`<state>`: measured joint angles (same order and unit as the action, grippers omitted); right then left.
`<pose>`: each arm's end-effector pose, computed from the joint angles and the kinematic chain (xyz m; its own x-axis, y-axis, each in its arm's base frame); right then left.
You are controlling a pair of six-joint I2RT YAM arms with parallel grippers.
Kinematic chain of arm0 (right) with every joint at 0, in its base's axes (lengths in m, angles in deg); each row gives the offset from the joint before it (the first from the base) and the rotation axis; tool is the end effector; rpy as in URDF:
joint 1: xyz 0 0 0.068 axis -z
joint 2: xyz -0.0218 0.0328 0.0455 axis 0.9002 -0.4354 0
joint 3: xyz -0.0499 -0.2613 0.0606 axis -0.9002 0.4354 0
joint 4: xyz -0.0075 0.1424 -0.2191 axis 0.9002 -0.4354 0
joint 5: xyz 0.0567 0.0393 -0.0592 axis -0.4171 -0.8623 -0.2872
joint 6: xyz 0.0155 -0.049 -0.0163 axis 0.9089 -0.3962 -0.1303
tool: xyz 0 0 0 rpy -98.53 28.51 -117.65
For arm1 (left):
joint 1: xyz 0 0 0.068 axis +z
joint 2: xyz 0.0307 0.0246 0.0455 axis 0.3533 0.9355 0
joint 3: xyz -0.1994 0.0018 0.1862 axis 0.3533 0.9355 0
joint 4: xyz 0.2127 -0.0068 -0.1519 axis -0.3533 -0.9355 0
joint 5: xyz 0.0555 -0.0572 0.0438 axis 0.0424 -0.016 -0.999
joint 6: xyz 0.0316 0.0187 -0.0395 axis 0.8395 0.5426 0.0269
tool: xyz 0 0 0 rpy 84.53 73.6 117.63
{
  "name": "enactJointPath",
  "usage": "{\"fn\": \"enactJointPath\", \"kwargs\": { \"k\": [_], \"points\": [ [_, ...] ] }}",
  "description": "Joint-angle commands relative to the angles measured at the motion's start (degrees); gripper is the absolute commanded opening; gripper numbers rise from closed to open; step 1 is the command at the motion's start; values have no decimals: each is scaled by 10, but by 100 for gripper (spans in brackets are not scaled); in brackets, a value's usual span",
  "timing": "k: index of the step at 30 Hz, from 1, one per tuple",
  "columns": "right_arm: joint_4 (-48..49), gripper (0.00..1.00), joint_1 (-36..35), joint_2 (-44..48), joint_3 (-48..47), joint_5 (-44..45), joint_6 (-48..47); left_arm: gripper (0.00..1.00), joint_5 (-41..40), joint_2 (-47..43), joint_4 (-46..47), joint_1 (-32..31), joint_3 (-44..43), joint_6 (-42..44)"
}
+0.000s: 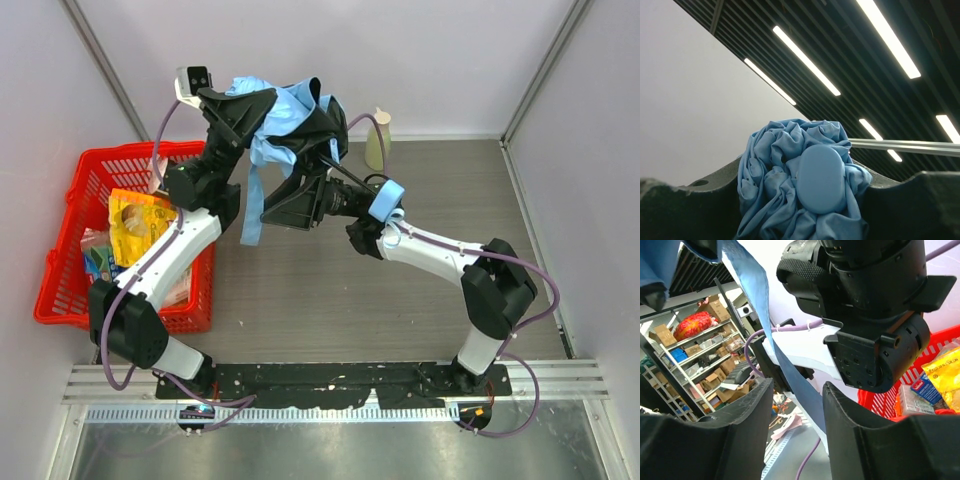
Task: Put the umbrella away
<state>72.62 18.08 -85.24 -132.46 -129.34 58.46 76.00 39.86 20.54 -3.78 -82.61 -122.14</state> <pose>0.2393 0.2863 0.3888 -0.6223 0.2770 -0.7321 -0.7557 -0.4566 0.4696 0.2587 -0.1327 0.4992 -0.7069 -0.6646 -0.2419 0.6825 -0.5514 -0.4797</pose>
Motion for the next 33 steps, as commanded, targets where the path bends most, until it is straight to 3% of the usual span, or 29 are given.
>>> {"fn": "enactJointPath", "kwargs": {
  "k": [1, 7, 12, 18, 22, 24, 26, 28, 30, 33],
  "points": [
    [118, 48, -3, 22, -28, -4, -7, 0, -24, -11, 102, -2, -8, -17],
    [81, 60, -16, 3, -64, -45, -8, 0, -33, -9, 99, -2, -8, -40],
    [2, 58, -25, 16, -77, -55, -72, 0, -47, -2, 109, -2, 5, -69],
    [-130, 44, -28, 20, -105, -48, -150, 0, -51, 1, 109, -5, 8, -82],
    [-168, 11, -29, 27, -102, -48, -185, 0, -52, -2, 104, -1, 24, -84],
    [-240, 1, -31, 57, -74, -17, -239, 0, -44, -8, 83, 3, 30, -83],
    [-337, 1, -33, 102, -23, 50, -318, 0, -35, -21, 44, 4, 47, -75],
    [-389, 1, -40, 157, 43, 173, -367, 0, -35, -35, -6, 3, 68, -58],
    [-398, 1, -55, 208, 114, 355, -389, 0, -43, -57, -52, 4, 87, -27],
    [-396, 1, -87, 252, 157, 463, -430, 0, -46, -88, -151, 3, 100, 18]
  ]
}}
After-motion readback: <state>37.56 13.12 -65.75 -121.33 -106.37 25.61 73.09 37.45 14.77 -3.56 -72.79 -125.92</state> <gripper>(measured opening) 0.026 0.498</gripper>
